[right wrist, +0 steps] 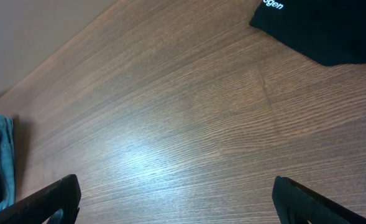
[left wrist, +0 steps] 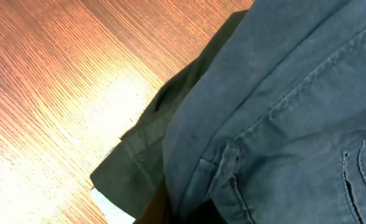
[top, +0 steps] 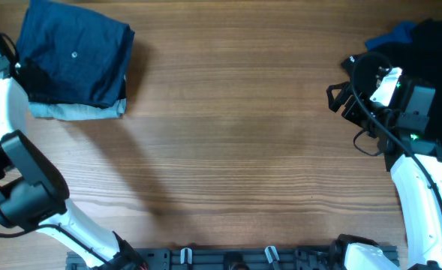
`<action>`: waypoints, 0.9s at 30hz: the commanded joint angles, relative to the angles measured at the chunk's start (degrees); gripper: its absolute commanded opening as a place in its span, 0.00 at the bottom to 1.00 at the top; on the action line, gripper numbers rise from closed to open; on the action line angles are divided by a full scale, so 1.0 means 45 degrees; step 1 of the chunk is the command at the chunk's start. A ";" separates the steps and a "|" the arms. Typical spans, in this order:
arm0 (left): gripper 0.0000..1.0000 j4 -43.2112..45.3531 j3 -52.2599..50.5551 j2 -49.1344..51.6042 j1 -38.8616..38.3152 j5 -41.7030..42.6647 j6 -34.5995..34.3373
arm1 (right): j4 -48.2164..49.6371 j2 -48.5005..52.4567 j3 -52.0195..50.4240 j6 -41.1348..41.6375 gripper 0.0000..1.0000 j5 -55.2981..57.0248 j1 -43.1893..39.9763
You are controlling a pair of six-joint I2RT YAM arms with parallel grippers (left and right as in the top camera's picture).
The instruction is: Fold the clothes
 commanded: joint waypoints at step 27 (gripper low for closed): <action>0.04 0.3507 0.0797 0.0559 -0.2458 1.2468 -0.0942 | 0.0034 0.0097 0.0131 0.0087 0.99 0.0121 -0.0029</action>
